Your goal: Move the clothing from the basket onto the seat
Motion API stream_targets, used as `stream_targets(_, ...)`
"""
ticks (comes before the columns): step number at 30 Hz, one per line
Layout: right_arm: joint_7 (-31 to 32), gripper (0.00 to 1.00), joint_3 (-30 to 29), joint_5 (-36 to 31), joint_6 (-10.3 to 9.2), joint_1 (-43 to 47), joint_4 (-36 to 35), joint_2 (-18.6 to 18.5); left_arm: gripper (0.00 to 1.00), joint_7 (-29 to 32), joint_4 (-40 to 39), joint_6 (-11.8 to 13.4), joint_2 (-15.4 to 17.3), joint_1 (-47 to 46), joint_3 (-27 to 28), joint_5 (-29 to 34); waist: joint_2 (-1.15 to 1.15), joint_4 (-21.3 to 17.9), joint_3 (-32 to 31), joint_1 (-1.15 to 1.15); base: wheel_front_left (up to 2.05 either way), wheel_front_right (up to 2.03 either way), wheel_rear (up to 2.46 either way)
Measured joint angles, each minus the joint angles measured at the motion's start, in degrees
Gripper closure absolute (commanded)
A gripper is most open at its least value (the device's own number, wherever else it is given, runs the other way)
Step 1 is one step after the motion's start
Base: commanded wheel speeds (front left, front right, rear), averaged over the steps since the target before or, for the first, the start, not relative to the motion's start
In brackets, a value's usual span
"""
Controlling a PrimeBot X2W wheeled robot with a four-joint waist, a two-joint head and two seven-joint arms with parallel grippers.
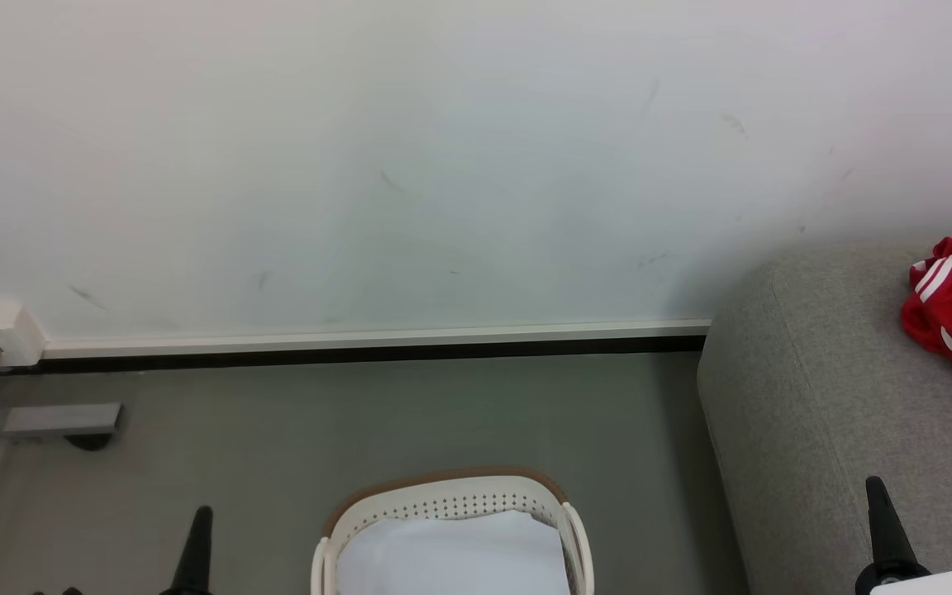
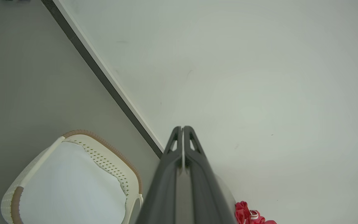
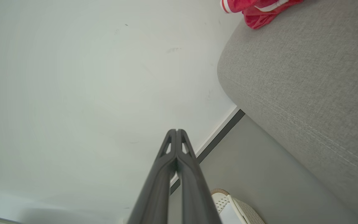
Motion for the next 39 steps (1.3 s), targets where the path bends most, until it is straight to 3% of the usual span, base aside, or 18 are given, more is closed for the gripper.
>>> stream_targets(39,4.88,1.0,-2.09,19.79,0.0,-1.8,-1.92,-0.19,1.0,5.15,-0.15,-1.99,-1.19,-4.19,1.78,-17.85,0.0,0.73,1.1,0.0,0.0,0.0,0.0)
